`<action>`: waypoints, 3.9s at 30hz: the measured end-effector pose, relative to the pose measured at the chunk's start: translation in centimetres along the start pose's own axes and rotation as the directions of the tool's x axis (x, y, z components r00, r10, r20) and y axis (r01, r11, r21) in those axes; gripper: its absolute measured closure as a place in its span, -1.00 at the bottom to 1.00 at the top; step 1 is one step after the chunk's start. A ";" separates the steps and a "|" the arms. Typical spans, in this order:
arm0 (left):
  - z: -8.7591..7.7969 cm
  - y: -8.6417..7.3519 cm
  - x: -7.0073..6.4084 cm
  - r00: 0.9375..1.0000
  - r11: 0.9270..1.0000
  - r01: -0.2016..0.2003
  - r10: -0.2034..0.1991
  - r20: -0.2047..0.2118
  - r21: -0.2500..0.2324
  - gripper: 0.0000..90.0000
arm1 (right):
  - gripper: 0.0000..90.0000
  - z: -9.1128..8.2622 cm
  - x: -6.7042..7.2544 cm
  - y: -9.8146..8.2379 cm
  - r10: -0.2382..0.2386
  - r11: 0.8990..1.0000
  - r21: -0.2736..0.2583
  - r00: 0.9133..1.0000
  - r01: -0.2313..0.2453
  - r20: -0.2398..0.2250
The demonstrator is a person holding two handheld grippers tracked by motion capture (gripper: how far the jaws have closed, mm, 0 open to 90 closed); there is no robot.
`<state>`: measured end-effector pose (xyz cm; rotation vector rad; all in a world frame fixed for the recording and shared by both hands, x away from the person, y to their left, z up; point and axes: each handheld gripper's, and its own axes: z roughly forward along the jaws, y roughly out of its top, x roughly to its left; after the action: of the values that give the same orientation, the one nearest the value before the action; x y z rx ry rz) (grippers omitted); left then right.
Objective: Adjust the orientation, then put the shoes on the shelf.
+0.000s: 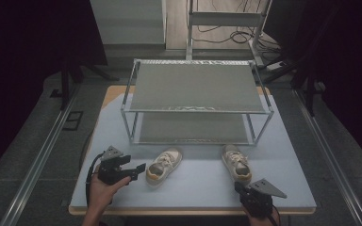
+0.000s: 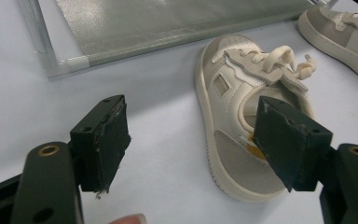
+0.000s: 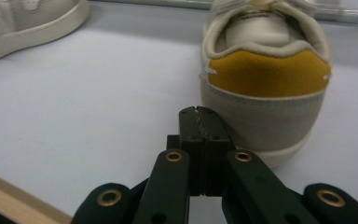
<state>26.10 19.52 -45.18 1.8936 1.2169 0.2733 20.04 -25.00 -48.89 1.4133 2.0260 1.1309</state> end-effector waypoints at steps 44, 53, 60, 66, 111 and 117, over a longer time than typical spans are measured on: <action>-0.5 0.4 -5.2 0.994 0.989 -0.106 0.106 0.004 0.105 -0.64 | -0.70 -0.4 -2.8 4.4 -0.055 0.998 0.039 0.997 0.056 -0.046; 2.7 0.8 -6.0 0.988 0.975 -0.129 0.141 -0.059 0.179 -0.72 | -0.72 0.7 -3.1 4.3 -0.036 0.997 0.074 0.999 0.037 -0.015; 5.2 1.2 -6.0 0.983 0.958 -0.141 0.166 -0.082 0.249 -0.78 | -0.73 2.5 -3.3 4.4 -0.029 0.992 0.119 1.000 0.028 0.001; 7.1 1.3 -6.3 0.978 0.939 -0.150 0.188 -0.094 0.309 -0.78 | -0.71 4.0 -3.0 4.7 -0.045 0.988 0.153 0.998 0.039 0.035; 7.0 4.4 -5.9 0.982 0.976 -0.132 0.153 -0.111 0.171 -0.37 | -0.36 4.6 -2.7 7.3 -0.045 0.996 0.082 0.999 0.044 0.010; 8.0 5.6 -5.7 0.984 0.978 -0.127 0.146 -0.105 0.168 -0.37 | -0.36 5.6 -2.4 8.8 -0.054 0.996 0.073 0.999 0.053 0.008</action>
<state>31.44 9.60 -44.57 2.1316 1.2184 0.3738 30.00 -23.71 -45.28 1.3881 2.1052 1.0355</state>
